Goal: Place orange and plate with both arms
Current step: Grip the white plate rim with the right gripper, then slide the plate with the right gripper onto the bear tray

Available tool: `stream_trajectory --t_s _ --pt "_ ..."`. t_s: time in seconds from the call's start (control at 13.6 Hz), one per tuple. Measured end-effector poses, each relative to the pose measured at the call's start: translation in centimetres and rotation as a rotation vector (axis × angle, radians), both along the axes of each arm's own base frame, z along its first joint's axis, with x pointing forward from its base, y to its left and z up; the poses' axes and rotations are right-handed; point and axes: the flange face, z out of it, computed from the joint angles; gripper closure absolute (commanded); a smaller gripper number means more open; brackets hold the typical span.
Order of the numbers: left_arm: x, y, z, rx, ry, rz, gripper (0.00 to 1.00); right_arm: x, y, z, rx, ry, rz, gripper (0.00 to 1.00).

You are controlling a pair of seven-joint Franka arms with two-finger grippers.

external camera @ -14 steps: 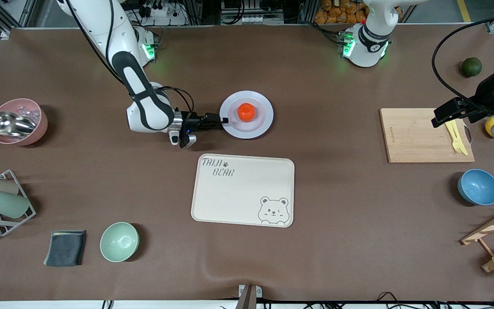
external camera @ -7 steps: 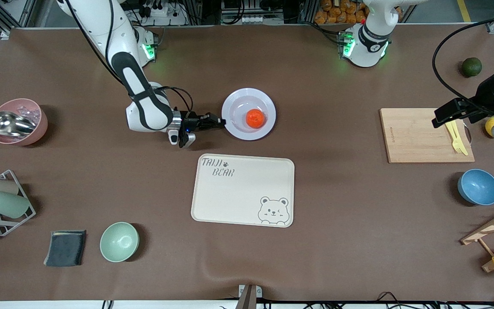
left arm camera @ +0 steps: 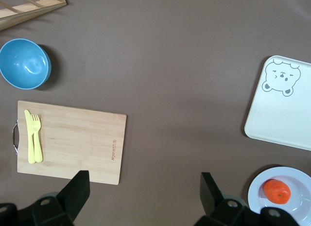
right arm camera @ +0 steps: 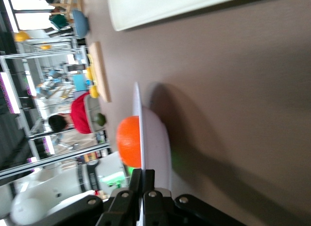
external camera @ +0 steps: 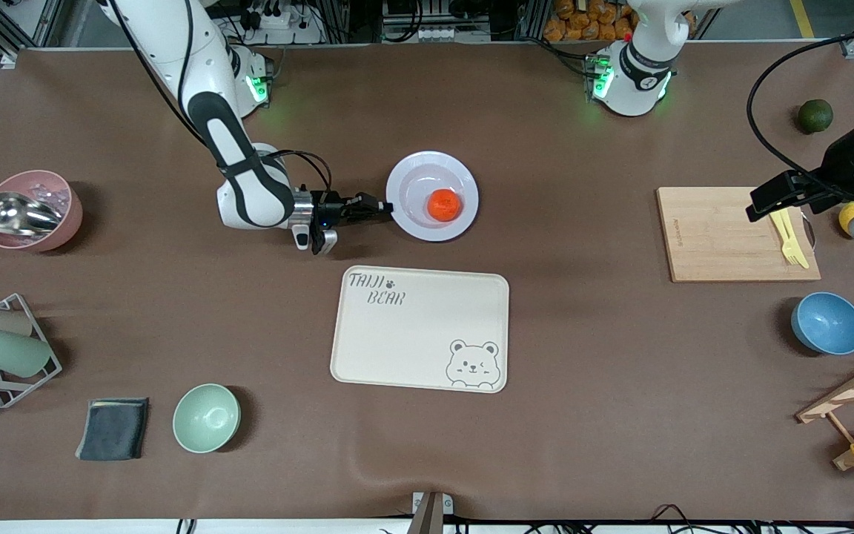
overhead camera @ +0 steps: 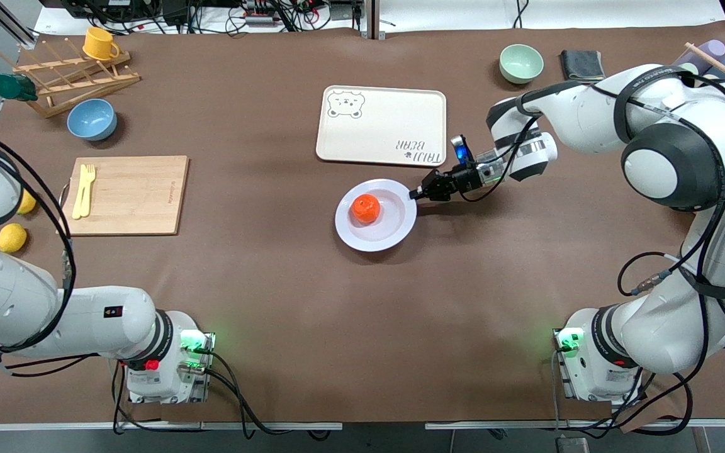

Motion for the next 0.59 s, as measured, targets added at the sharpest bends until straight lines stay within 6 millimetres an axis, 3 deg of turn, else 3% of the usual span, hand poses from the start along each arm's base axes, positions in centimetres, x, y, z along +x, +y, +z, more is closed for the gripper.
stream_trajectory --t_s 0.59 --pt "0.1 -0.1 -0.1 0.0 0.002 -0.005 0.0 2.3 -2.6 1.4 0.15 0.017 -0.052 1.0"
